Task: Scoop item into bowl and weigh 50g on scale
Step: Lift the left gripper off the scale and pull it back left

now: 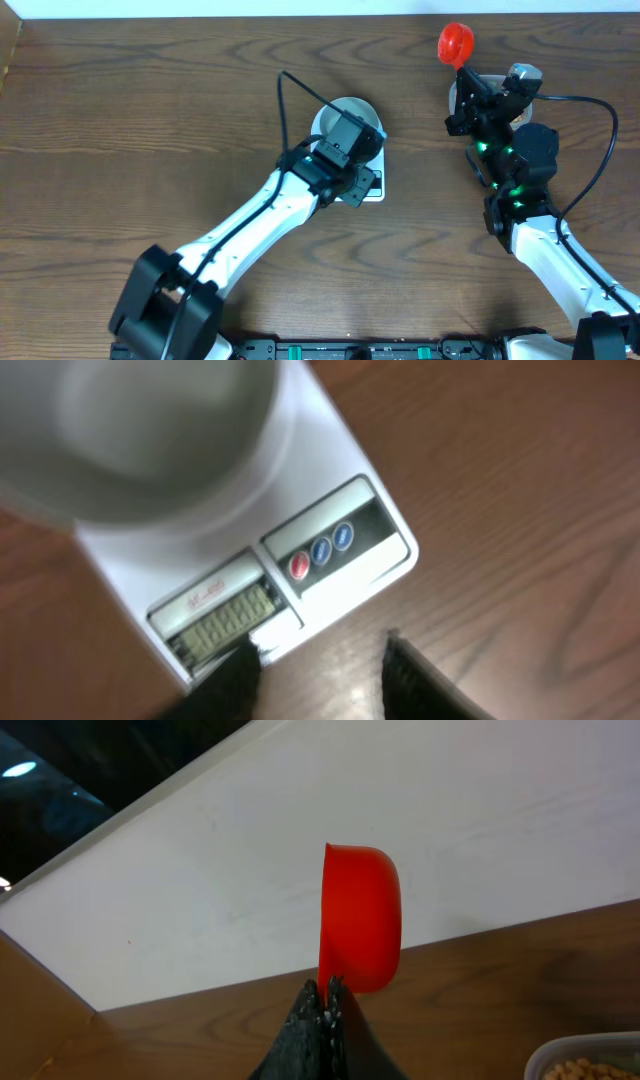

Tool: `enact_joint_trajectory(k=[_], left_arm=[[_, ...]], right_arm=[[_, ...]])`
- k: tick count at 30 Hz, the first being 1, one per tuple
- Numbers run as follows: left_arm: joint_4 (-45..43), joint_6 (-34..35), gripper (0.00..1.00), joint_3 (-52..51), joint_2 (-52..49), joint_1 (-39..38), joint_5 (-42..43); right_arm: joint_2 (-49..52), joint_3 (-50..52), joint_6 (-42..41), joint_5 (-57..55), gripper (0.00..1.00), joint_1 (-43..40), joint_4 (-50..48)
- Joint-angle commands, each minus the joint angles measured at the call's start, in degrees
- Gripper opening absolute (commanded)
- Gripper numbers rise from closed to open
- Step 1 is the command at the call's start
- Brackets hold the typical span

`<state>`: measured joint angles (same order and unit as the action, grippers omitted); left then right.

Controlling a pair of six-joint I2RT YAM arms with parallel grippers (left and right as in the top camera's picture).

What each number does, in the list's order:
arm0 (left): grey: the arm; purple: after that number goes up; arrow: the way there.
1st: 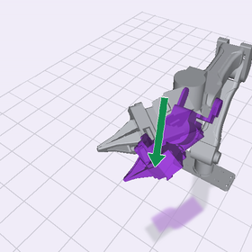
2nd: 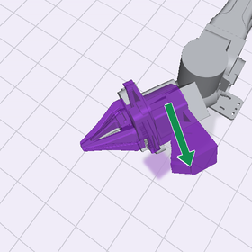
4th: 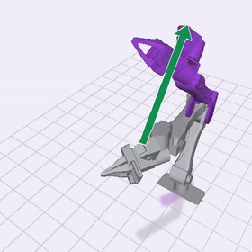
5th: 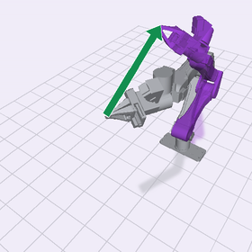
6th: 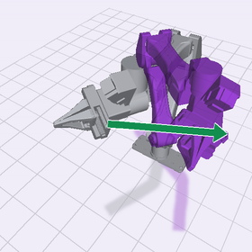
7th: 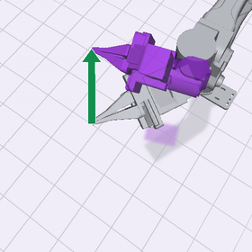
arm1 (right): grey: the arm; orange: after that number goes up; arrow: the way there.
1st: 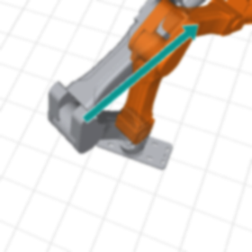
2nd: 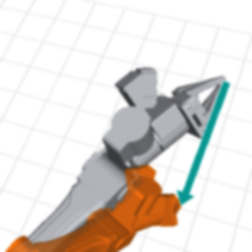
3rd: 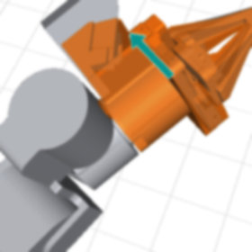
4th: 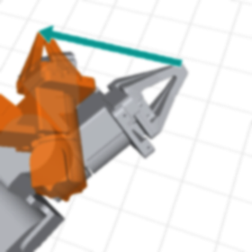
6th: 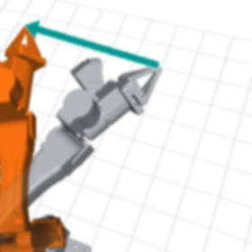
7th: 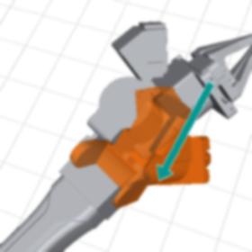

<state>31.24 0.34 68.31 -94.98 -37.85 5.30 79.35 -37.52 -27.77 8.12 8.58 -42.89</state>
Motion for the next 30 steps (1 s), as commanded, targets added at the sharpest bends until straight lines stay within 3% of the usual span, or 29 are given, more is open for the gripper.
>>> enact_joint_trajectory(k=[1, 2, 3, 14, 20, 25, 30], left_arm=[[3.6, -0.5, 0.81, 1.2, 3.0, 1.2, -5.1], [4.9, -0.5, 0.92, 1.2, 3.6, 1.5, -6.3], [5.9, -0.5, 0.93, 1.2, 4.1, 1.8, -6.5], [8.0, -0.7, 0.94, 1.2, 4.5, 3.1, -5.9], [12.0, -7.0, 0.94, 1.2, 6.1, 6.2, -5.4], [13.3, -17.1, 0.94, 1.2, 11.6, 11.1, 3.8], [13.3, -19.7, 0.94, 1.2, 15.8, 14.8, 4.8]], right_arm=[[0.2, -1.1, 1.1, -0.1, 0.01, -0.3, -0.2], [0.2, -1.1, 1.1, -0.1, 0.01, -0.3, -0.2], [0.2, -1.1, 1.1, -0.1, 0.01, -0.3, -0.2], [0.2, -1.1, 1.1, 0.0, 0.01, -0.3, -1.7], [0.2, -1.1, 1.1, 0.0, 0.01, -0.3, -1.7], [0.2, -1.1, 1.1, -0.1, 0.01, -0.3, -1.7], [0.2, -1.1, 1.1, -0.2, 0.01, -0.3, -1.7]])
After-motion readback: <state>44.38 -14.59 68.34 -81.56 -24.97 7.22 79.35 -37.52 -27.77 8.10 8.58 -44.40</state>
